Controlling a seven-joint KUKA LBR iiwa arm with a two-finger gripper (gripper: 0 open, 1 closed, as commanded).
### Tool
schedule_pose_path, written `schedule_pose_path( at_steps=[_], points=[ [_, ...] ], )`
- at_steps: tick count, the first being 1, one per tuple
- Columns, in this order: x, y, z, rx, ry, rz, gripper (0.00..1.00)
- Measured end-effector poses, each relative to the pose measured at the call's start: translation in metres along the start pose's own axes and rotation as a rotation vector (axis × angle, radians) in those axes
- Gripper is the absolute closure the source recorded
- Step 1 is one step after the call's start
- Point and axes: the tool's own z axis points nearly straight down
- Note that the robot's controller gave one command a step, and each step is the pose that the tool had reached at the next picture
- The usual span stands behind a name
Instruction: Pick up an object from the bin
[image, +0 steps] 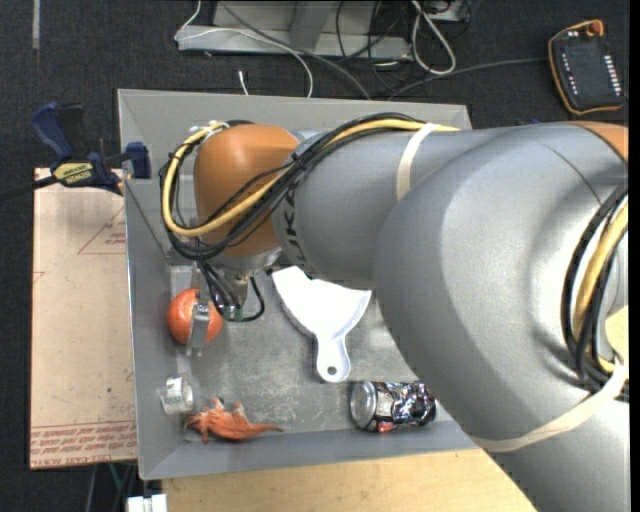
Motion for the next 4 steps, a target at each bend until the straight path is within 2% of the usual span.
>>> schedule_pose_path(
  at_steps=[1,2,4],
  points=[
    [0.0,0.004,0.03,-0.01,0.003,-0.063,0.0],
    [0.002,-0.003,0.028,-0.007,-0.006,0.009,1.0],
    [0.003,-0.004,0.015,-0.006,-0.004,0.009,1.0]
  ],
)
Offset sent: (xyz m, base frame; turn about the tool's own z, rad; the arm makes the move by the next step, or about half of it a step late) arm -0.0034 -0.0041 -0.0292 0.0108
